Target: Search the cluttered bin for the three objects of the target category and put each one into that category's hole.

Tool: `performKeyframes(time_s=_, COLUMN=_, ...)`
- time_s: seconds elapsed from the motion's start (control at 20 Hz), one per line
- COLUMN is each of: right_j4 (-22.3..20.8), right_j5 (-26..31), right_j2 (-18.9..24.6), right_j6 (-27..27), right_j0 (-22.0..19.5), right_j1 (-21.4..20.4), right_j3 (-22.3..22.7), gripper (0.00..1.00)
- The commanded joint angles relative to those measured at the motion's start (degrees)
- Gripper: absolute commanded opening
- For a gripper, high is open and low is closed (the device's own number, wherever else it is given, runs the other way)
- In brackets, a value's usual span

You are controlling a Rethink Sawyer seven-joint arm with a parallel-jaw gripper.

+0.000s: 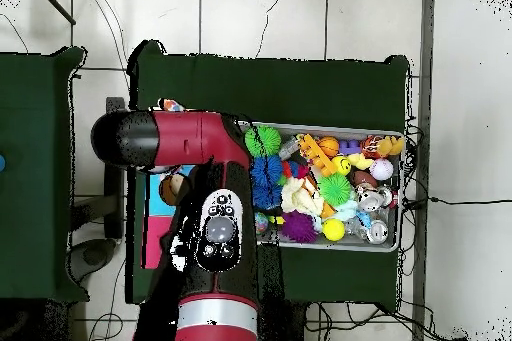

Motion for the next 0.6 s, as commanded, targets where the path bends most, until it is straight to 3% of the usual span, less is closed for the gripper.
performKeyframes(time_s=0.05, right_j4=-0.94, right_j5=-2.87, right_j2=4.59, right_j6=5.1, right_j0=-0.84, right_j1=2.67, right_j3=7.35, gripper=0.0)
performKeyframes(time_s=0.6, right_j4=-0.87, right_j5=-2.68, right_j2=4.53, right_j6=5.15, right_j0=-0.7, right_j1=2.27, right_j3=7.92, gripper=0.0)
